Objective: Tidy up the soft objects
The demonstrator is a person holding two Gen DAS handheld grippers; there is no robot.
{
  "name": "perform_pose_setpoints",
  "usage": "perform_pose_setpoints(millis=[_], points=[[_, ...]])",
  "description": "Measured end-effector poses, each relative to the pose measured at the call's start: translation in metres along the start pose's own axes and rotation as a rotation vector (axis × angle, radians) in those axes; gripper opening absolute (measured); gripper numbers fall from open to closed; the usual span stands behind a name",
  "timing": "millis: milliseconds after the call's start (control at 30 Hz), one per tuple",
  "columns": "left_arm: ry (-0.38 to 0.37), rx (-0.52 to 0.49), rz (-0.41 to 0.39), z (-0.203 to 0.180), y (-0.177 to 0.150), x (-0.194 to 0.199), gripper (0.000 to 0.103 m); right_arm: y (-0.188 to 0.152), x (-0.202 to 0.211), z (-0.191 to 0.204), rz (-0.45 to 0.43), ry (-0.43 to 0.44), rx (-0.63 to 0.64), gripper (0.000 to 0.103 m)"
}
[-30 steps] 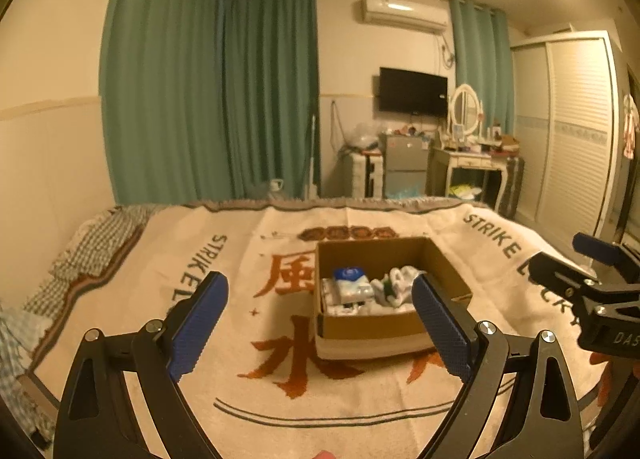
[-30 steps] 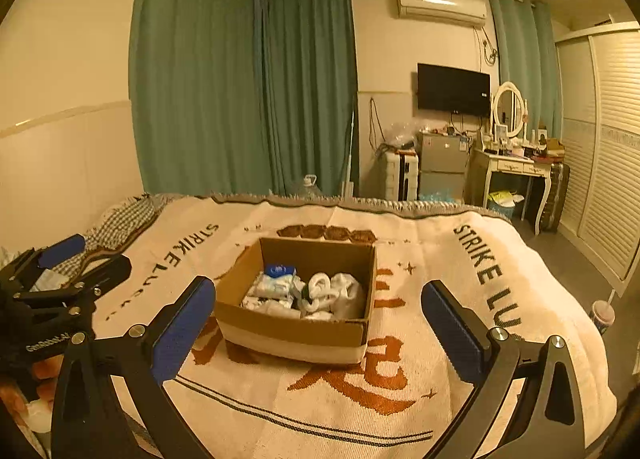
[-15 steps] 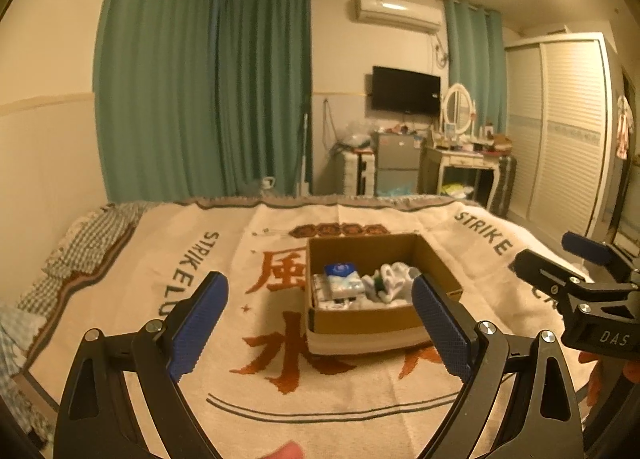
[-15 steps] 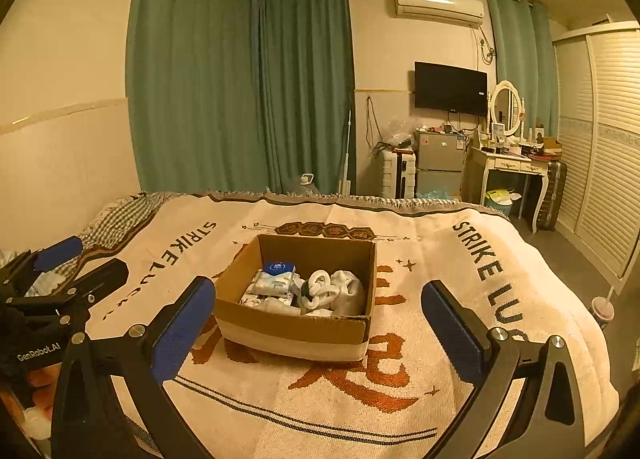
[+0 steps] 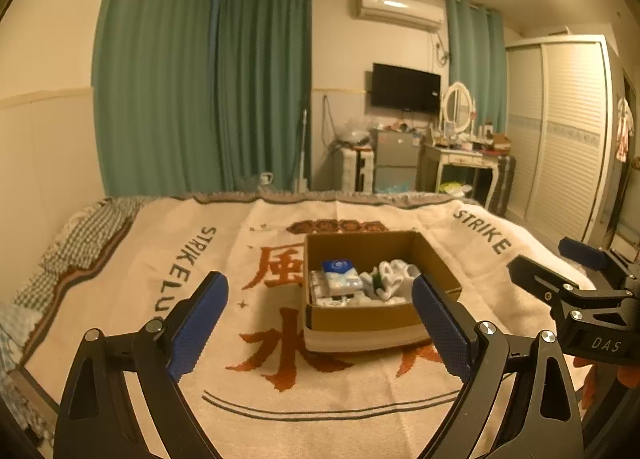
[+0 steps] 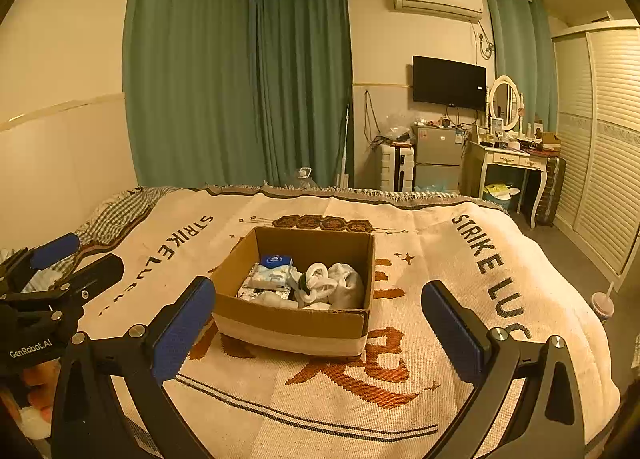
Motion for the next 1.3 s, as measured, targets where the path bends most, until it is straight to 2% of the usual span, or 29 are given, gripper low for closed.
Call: perform_pose_setpoints(millis=[1300], points=[[0.016, -0.01, 0.013, -0.0015, -0.0026, -0.0009, 0.095, -0.0066, -0.0074, 0.0051, 0.03, 0.001, -0.001, 0.103]])
Point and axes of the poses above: each gripper's, at about its wrist camera, not at the fingertips, and x roughly against the way its jaws point, z to its left, y to its top, the point moved 7 cm from there along -x, roughly the way its jaws point, and after that the axes turned 12 degrees about -x, right-handed, at the moved point
